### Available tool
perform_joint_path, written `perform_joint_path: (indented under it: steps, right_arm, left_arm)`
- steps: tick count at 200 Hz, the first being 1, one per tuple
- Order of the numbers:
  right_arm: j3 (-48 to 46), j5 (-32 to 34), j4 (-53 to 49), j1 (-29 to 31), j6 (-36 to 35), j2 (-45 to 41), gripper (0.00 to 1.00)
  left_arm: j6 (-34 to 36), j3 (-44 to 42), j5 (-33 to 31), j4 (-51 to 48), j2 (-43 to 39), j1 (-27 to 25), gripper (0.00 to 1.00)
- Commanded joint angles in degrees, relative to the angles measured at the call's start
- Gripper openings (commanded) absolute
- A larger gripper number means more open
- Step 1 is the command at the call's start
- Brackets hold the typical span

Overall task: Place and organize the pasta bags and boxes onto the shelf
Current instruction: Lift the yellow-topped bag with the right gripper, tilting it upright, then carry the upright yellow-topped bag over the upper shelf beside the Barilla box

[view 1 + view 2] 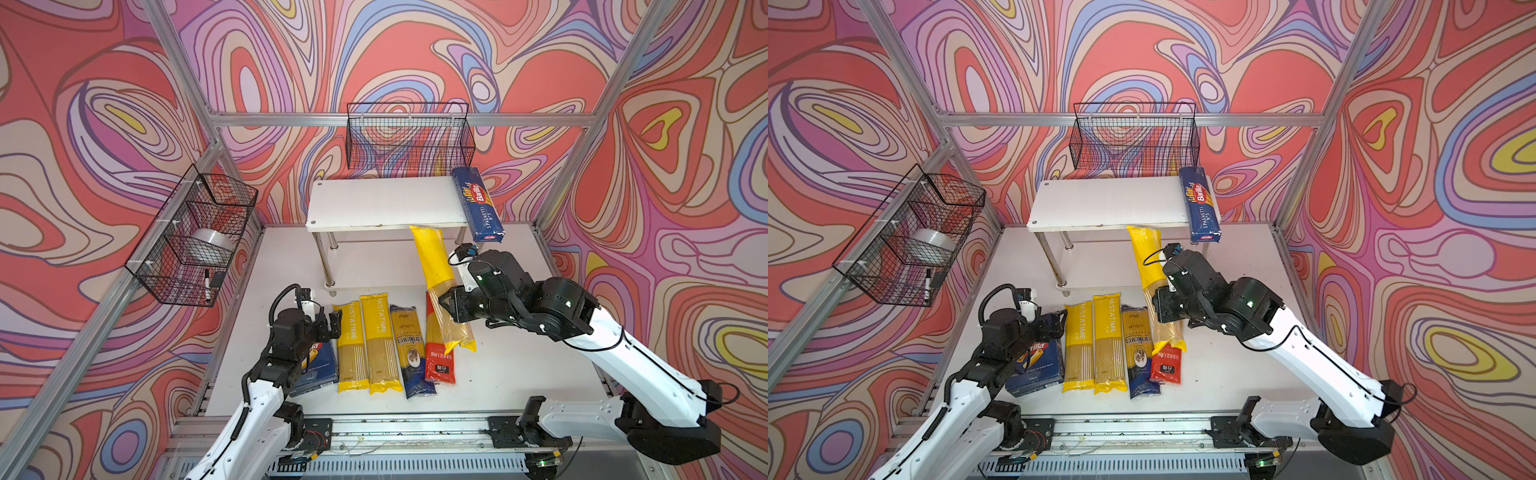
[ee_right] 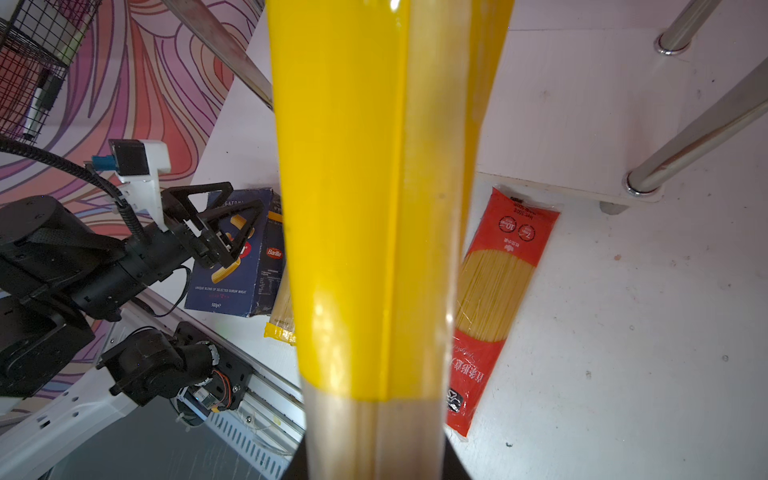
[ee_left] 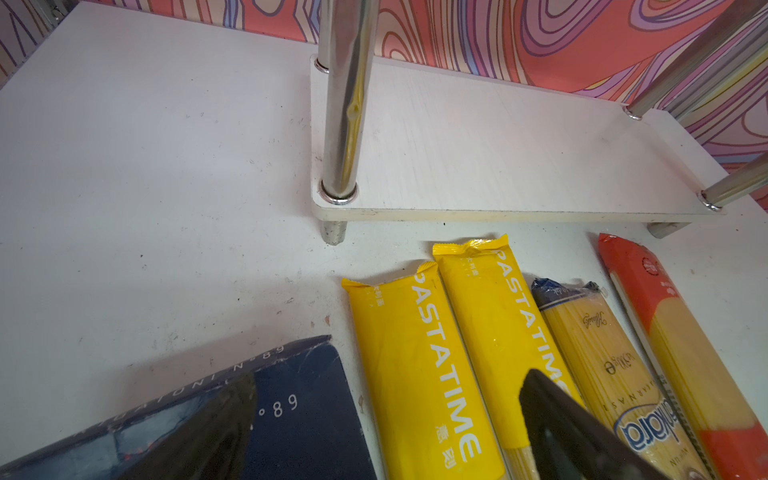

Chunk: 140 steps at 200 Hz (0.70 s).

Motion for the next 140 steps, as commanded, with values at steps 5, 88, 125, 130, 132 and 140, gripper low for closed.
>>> perform_joint_path:
  steps: [5,88,125,130,132,140]
  right_arm:
    - [5.33,3.81,3.77,0.26,-1.86,0.54,0.03]
    - [14.52,9.8,-0.32,0.14,-3.97,5.33,0.01]
    - [22.82,8.44,-4.56,-2.15,-5.98,10.75,0.01]
    - [23.91,7.91,-4.98,-2.54,-6.31,11.42,0.01]
    - [24.28,7.76,-5.05,-2.68,-6.38,11.66,0.01]
    - [25.27,7.2,-5.1,-3.44,-6.77,12.47,0.01]
  left_arm:
    - [0.46,-0.3,-0.51,-0.09,-0.54,-0.04,1.0]
    - [0.53,-0.26,-0.31,-0.03,-0.52,-0.01,1.0]
    - [0.7,-0.32,0.0,0.12,-0.54,-0.04,1.0]
    - [0.7,-0.26,0.16,0.13,-0.54,-0.06,1.0]
    - [0.7,-0.32,0.2,0.12,-0.54,-0.08,1.0]
    - [0.79,-0.34,0.32,0.12,-0.54,-0.07,1.0]
